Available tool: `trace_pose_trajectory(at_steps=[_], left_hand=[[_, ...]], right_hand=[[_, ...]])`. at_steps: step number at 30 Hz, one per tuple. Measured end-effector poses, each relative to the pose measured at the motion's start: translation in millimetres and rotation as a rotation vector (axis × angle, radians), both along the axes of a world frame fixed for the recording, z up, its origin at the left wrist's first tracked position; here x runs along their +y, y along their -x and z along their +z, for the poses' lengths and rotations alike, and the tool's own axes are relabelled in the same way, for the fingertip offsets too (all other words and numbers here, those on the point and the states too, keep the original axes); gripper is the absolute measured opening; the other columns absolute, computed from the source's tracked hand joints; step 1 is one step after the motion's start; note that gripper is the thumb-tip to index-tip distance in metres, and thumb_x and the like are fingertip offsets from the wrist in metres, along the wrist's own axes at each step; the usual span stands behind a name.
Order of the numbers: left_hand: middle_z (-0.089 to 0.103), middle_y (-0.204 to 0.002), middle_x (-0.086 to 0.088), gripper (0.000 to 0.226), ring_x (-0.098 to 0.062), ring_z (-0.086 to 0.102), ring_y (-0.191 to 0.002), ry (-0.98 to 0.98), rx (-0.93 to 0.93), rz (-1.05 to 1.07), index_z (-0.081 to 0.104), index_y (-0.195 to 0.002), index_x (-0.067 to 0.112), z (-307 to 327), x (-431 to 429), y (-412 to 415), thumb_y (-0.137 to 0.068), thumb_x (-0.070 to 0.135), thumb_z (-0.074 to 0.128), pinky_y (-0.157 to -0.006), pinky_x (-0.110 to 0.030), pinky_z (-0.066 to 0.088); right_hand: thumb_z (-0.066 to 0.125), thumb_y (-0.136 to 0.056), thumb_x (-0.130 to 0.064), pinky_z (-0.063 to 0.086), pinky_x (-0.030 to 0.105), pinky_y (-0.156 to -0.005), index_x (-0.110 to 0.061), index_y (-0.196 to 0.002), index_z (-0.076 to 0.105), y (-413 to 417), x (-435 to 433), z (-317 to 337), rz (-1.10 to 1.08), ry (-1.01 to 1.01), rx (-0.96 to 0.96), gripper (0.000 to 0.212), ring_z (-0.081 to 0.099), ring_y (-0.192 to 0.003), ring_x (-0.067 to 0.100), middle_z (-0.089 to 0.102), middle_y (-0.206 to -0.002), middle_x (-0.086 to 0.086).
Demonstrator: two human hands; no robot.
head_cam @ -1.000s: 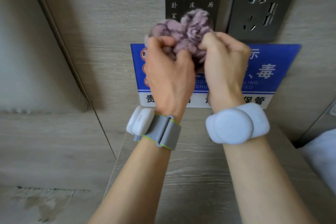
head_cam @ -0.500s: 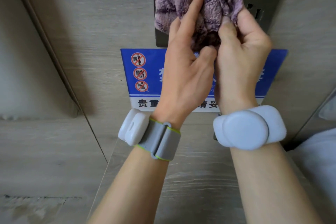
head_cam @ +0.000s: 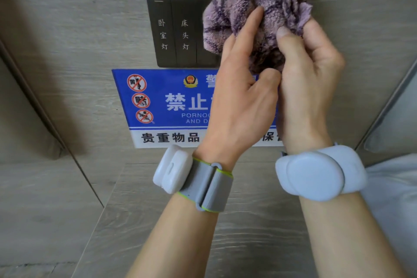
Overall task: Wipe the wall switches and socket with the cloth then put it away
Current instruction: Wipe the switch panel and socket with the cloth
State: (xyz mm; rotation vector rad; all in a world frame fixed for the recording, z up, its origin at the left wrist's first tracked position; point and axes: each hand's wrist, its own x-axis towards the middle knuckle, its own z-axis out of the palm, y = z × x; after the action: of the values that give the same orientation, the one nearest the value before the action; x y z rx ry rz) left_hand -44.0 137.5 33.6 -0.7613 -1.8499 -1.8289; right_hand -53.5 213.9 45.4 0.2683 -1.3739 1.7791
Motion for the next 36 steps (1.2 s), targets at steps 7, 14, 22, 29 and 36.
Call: trace_pose_trajectory(at_steps=[7,14,22,29,36], left_hand=[[0.050,-0.145,-0.011,0.077,-0.018,0.049,-0.138,-0.091,0.017,0.049,0.038,-0.148,0.011,1,-2,6,-0.073,-0.004,0.045,-0.119,-0.043,0.039],[0.050,-0.146,-0.009,0.075,-0.020,0.052,-0.135,0.028,0.034,0.011,0.041,-0.147,0.011,-1,7,-3,-0.073,-0.001,0.044,-0.117,-0.046,0.041],[0.050,-0.143,-0.008,0.076,-0.009,0.049,-0.132,-0.086,0.046,0.084,0.039,-0.147,0.009,-1,0,3,-0.073,-0.007,0.044,-0.121,-0.030,0.035],[0.048,-0.143,-0.004,0.077,-0.001,0.042,-0.132,0.023,0.044,0.000,0.036,-0.150,0.011,-1,3,-1,-0.076,-0.006,0.045,-0.117,-0.014,0.029],[0.047,-0.136,-0.001,0.076,0.006,0.044,-0.121,0.021,0.080,0.079,0.037,-0.149,0.008,-2,5,1,-0.074,-0.007,0.044,-0.110,-0.007,0.029]], right_hand=[[0.053,-0.093,-0.005,0.054,0.034,-0.099,-0.002,-0.122,0.061,0,-6,-4,0.044,-0.140,0.011,0.030,0.066,-0.106,0.016,0.071,-0.114,0.008],[0.052,-0.086,-0.005,0.052,0.050,-0.103,0.002,-0.126,0.059,3,7,-4,-0.082,-0.055,0.002,0.042,0.068,-0.111,0.026,0.071,-0.119,0.016],[0.056,-0.093,-0.012,0.051,0.044,-0.104,-0.004,-0.121,0.064,7,-4,-4,-0.046,-0.155,0.013,0.030,0.067,-0.113,0.021,0.072,-0.115,0.008],[0.056,-0.090,-0.013,0.055,0.035,-0.096,-0.012,-0.105,0.070,9,6,-2,-0.111,-0.086,0.031,0.020,0.066,-0.096,0.010,0.074,-0.098,-0.004],[0.056,-0.091,-0.009,0.052,0.042,-0.105,0.004,-0.122,0.063,11,6,-1,-0.128,-0.093,0.035,0.034,0.066,-0.112,0.017,0.072,-0.118,0.011]])
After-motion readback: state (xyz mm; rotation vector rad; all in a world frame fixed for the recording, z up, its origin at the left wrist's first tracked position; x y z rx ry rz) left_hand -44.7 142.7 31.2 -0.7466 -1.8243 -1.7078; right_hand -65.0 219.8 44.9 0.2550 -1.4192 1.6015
